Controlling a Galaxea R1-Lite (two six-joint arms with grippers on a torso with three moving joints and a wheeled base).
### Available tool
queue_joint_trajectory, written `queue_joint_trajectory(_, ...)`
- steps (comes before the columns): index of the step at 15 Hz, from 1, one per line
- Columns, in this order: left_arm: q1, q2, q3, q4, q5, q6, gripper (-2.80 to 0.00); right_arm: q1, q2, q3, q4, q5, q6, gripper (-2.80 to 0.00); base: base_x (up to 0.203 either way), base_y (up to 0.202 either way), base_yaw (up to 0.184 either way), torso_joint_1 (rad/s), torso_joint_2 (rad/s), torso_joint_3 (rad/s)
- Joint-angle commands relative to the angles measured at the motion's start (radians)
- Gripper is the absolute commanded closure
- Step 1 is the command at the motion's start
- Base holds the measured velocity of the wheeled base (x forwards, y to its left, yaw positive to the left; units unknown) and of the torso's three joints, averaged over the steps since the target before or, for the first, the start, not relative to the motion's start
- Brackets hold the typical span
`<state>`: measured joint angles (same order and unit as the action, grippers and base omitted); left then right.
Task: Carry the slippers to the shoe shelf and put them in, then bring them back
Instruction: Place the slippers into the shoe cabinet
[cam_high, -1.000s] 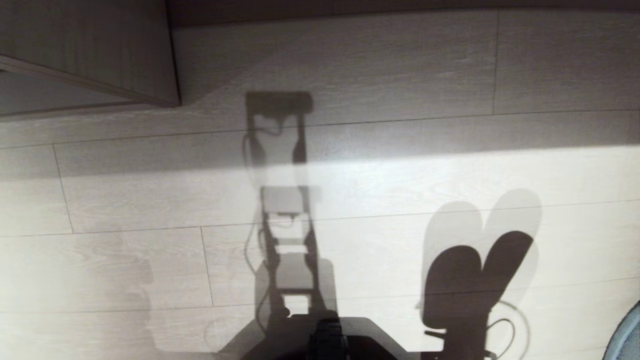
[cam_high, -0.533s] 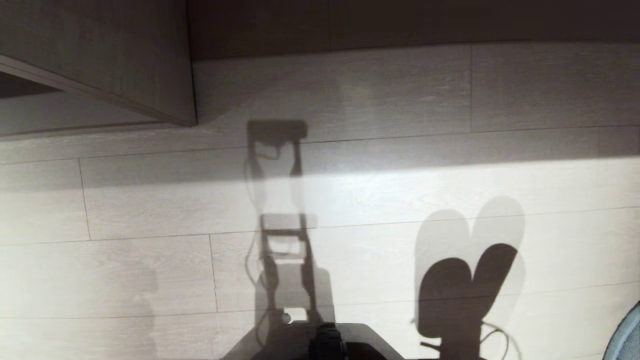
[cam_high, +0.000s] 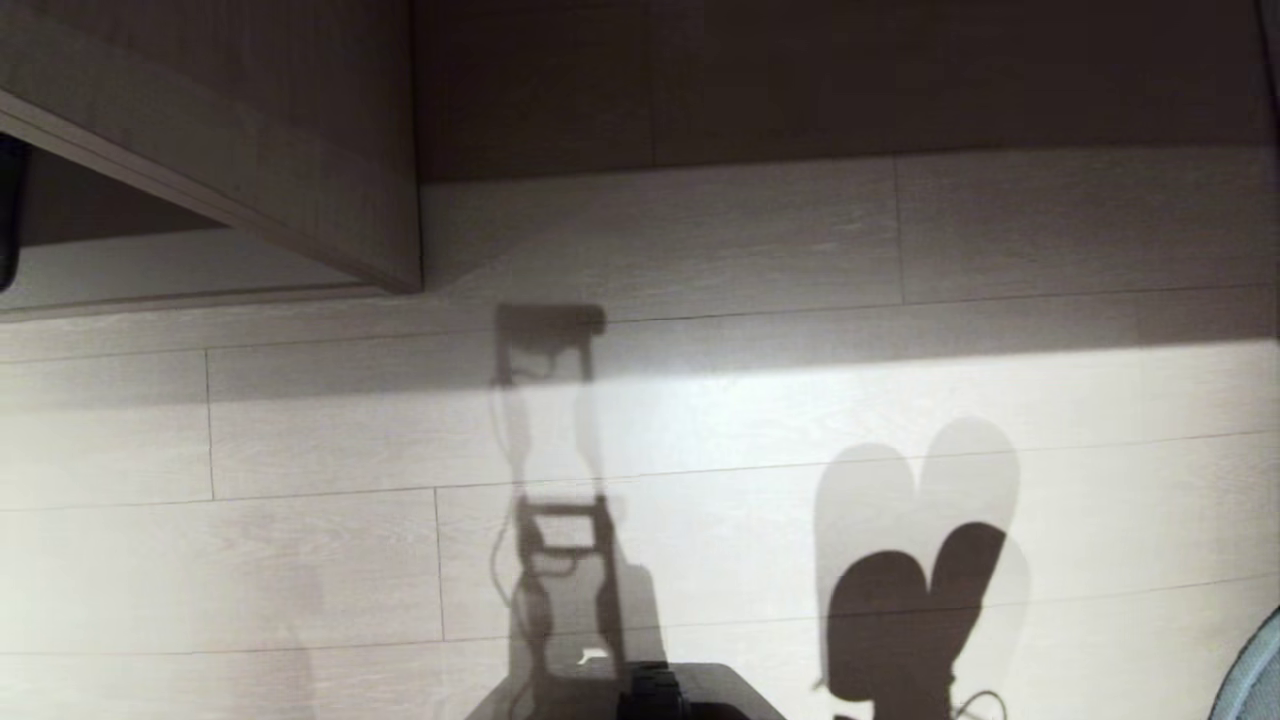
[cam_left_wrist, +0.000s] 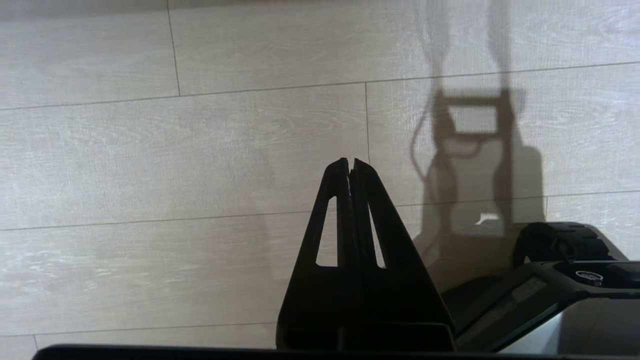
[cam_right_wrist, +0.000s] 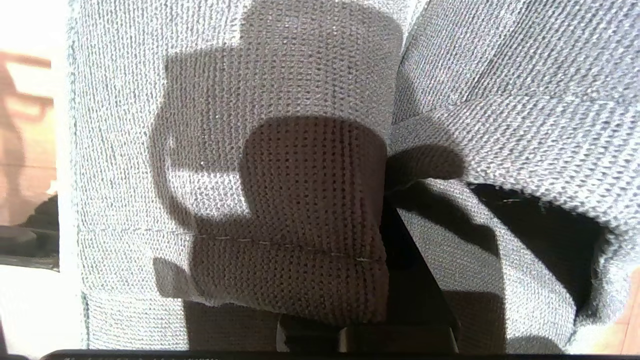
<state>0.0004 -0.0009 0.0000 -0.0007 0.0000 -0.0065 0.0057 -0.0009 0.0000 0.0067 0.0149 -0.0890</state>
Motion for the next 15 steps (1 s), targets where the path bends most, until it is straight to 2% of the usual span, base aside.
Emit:
queue_joint_trajectory(1, 0.001, 0.001, 0.0, -0.001, 0.0, -0.001, 0.0, 0.0, 0.002, 0.0, -0.001, 0.0, -0.001, 0.0, 0.0, 0.0, 0.0, 0.002, 0.0, 0.198)
queue_joint_trajectory(15, 0.0, 0.001, 0.0, -0.001, 0.0, -0.001, 0.0, 0.0, 0.002, 0.0, -0.001, 0.0, 0.0, 0.0, 0.0, 0.0, 0.0, 0.002, 0.0, 0.203)
